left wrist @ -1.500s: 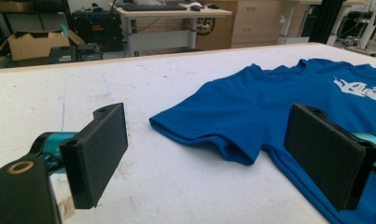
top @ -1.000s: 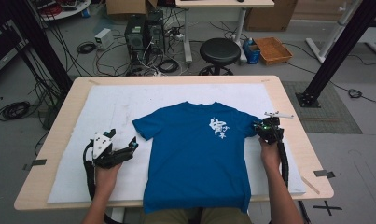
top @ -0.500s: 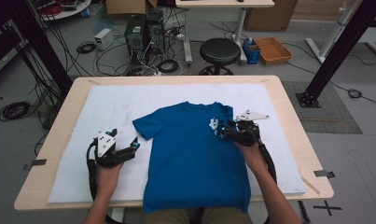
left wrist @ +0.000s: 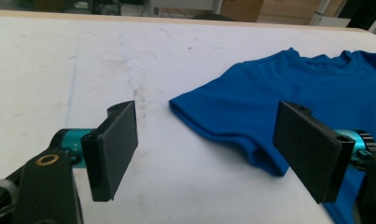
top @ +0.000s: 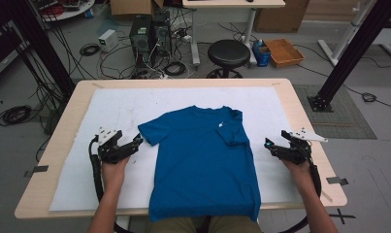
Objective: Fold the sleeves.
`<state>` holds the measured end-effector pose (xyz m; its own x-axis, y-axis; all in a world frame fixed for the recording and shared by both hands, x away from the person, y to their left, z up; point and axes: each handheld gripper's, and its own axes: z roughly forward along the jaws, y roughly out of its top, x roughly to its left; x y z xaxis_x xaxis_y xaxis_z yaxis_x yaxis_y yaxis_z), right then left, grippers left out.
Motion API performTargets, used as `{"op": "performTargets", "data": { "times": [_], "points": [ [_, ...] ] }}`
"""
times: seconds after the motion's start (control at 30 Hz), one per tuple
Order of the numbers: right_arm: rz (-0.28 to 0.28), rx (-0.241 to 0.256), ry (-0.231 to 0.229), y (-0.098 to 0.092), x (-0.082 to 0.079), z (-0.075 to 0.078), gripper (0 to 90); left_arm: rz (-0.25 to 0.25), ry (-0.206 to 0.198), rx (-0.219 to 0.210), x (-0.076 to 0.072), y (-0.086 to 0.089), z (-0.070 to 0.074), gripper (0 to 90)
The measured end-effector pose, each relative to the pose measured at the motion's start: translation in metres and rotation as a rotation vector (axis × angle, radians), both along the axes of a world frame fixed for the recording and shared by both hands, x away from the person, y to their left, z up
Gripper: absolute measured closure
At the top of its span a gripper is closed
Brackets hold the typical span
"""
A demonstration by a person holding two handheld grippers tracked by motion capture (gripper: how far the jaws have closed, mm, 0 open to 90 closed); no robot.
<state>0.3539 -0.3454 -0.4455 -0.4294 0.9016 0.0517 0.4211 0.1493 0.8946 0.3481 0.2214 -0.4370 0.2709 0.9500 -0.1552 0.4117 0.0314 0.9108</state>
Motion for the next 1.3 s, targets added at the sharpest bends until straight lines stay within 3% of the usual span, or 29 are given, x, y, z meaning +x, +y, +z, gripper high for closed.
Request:
{"op": "performTargets", "data": {
  "times": [0.1, 0.2, 0.3, 0.47, 0.5, 0.53, 0.57, 0.63, 0.67, 0.73, 0.77, 0.8, 0.87, 0.93, 0.97, 1.0, 1.1, 1.13, 1.17, 1.2, 1.23, 1.27, 1.3],
  "points": [
    [0.000, 0.007, 0.024, 0.000, 0.002, -0.001, 22.2, -0.024, 0.045, 0.050, 0.018, -0.011, 0.008, 26.8],
    [-0.007, 0.023, 0.008, -0.002, 0.000, -0.002, 22.1, -0.027, 0.129, 0.053, 0.035, -0.018, 0.009, 29.9],
    [0.008, 0.009, 0.006, -0.001, -0.001, -0.002, 22.1, -0.005, 0.218, 0.074, 0.050, -0.024, 0.004, 31.5],
    [0.021, -0.028, -0.004, 0.002, -0.002, -0.002, 22.0, -0.004, 0.306, 0.116, 0.058, -0.031, -0.011, 31.7],
    [0.014, -0.030, -0.007, 0.002, -0.002, -0.002, 22.0, 0.018, 0.281, 0.159, 0.056, -0.035, -0.013, 42.1],
    [0.013, -0.030, -0.009, 0.002, -0.002, -0.002, 21.9, 0.019, 0.248, 0.206, 0.052, -0.039, -0.014, 46.0],
    [0.015, -0.031, -0.014, 0.003, -0.003, -0.002, 21.9, 0.000, 0.240, 0.206, 0.051, -0.039, -0.014, 53.4],
    [0.024, -0.044, -0.024, 0.004, -0.005, -0.002, 21.8, -0.044, 0.231, 0.207, 0.050, -0.041, -0.014, 77.7],
    [0.030, -0.054, -0.028, 0.005, -0.006, -0.002, 21.8, -0.043, 0.233, 0.200, 0.050, -0.042, -0.014, 84.3],
    [0.034, -0.062, -0.033, 0.006, -0.006, -0.002, 21.8, -0.033, 0.244, 0.189, 0.050, -0.043, -0.013, 86.3],
    [0.039, -0.069, -0.034, 0.007, -0.007, -0.002, 21.8, -0.028, 0.231, 0.150, 0.050, -0.043, -0.010, 86.5],
    [0.039, -0.069, -0.034, 0.007, -0.007, -0.002, 21.8, -0.028, 0.231, 0.150, 0.050, -0.043, -0.010, 86.5],
    [0.037, -0.060, -0.030, 0.006, -0.007, -0.002, 21.6, -0.050, 0.149, 0.136, 0.047, -0.048, 0.000, 86.4],
    [0.030, -0.048, -0.019, 0.005, -0.006, -0.002, 21.1, -0.126, 0.055, 0.139, 0.046, -0.063, 0.013, 86.3],
    [0.030, -0.047, -0.019, 0.004, -0.005, -0.002, 21.0, -0.156, 0.040, 0.130, 0.047, -0.068, 0.016, 86.2],
    [0.027, -0.045, -0.017, 0.004, -0.005, -0.002, 20.9, -0.217, 0.019, 0.121, 0.048, -0.078, 0.021, 86.1],
    [0.031, -0.053, -0.010, 0.005, -0.004, -0.002, 20.9, -0.360, 0.009, 0.087, 0.050, -0.103, 0.025, 83.3],
    [0.032, -0.056, -0.008, 0.005, -0.005, -0.002, 20.9, -0.360, 0.009, 0.087, 0.050, -0.103, 0.025, 75.2],
    [0.037, -0.063, -0.013, 0.006, -0.004, -0.002, 20.9, -0.350, 0.051, 0.085, 0.052, -0.115, 0.024, 58.7],
    [0.035, -0.061, -0.008, 0.006, -0.005, -0.002, 20.9, -0.350, 0.051, 0.085, 0.052, -0.115, 0.024, 47.5],
    [0.035, -0.061, -0.008, 0.006, -0.005, -0.002, 20.9, -0.314, 0.068, 0.089, 0.052, -0.115, 0.024, 47.5],
    [0.036, -0.062, -0.013, 0.006, -0.004, -0.002, 20.9, -0.259, 0.070, 0.075, 0.049, -0.107, 0.023, 38.4],
    [0.035, -0.056, -0.011, 0.005, -0.005, -0.002, 20.9, -0.238, 0.057, 0.069, 0.046, -0.101, 0.023, 38.1]
  ]
}}
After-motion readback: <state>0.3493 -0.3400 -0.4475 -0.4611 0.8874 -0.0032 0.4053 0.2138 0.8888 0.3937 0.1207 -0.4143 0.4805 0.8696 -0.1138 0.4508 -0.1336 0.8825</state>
